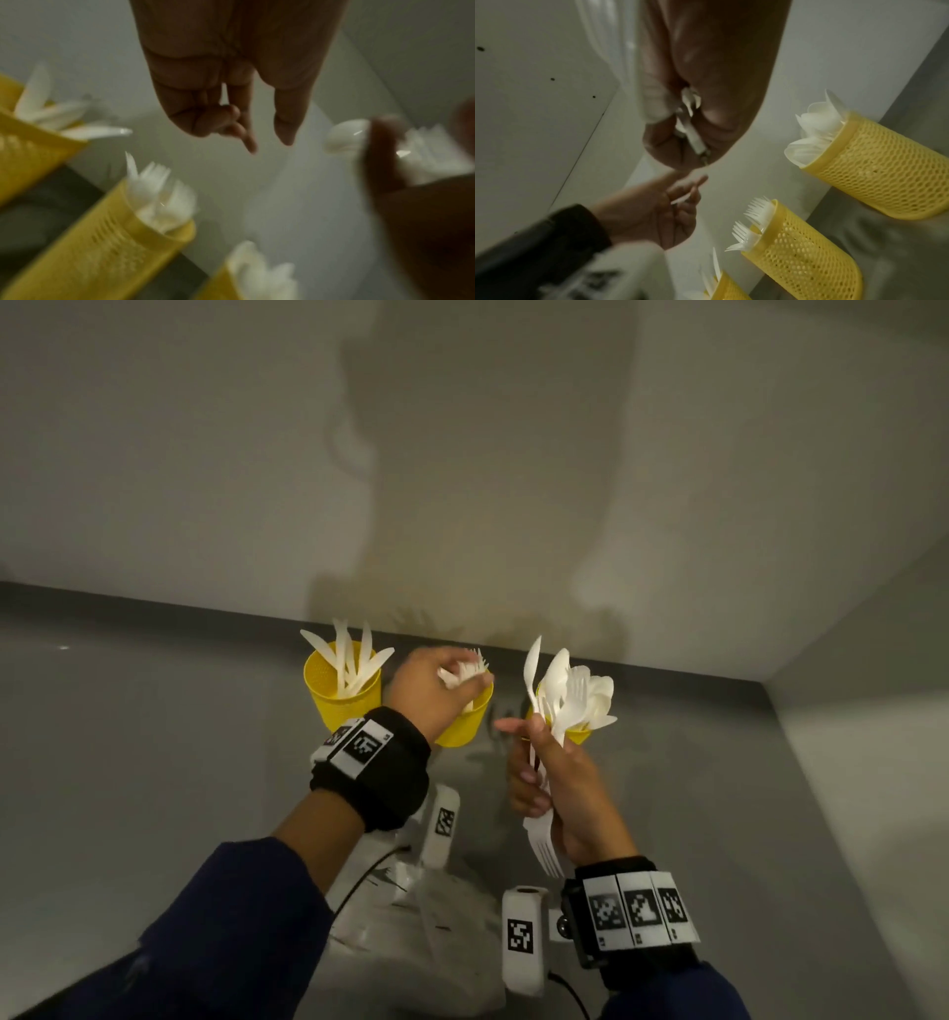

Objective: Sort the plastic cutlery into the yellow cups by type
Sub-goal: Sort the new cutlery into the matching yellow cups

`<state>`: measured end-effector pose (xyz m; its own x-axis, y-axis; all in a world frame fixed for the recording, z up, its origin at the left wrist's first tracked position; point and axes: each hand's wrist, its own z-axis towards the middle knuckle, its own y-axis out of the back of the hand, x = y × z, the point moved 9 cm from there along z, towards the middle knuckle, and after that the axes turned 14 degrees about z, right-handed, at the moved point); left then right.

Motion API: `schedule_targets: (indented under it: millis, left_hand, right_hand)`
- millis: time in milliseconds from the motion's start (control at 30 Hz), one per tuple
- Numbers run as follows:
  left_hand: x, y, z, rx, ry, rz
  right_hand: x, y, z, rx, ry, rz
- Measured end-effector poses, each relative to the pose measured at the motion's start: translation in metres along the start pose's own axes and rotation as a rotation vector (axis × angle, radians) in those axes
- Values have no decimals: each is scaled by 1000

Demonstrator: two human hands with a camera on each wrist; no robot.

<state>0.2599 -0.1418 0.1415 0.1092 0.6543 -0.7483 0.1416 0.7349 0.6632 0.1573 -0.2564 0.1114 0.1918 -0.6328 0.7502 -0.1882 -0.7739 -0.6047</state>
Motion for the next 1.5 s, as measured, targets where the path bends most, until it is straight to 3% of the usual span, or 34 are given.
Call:
schedule_targets:
  millis: [133,333,567,700,867,967,1067,1200,1400,1500]
  left_hand:
    - [-27,-35,-39,406,19,-361]
    - [-28,-29,-43,352,21,-598]
    - [-32,-37,-46,495,-72,-418]
    - [-22,-35,-40,423,54,-569]
    - [-12,3,-9,122,157,-813]
    - [-22,4,13,54,159,-894]
    - [-41,-29,26,73,135,-786]
    - [-47,-83,35,60,113,-450]
    - [-35,-129,36,148,71,80]
    - [-28,-133,34,190,79,192]
  right_hand:
    - [-6,-14,-3,67,-63,18]
    - [-13,-20,-10,144,-130,-36]
    - [-19,-21,-14,196,-205,-43]
    - [-18,-16,-9,138,-164,-80]
    - [-14,13,-9,-35,-124,-193]
    - [6,43,-14,-176,-23,-121]
    - [33,67,-20,-231,76,-10]
    - [53,98,-26,-293,136,245]
    - [65,125,-28,-303,202,205]
    - [70,124,-28,-251,216,199]
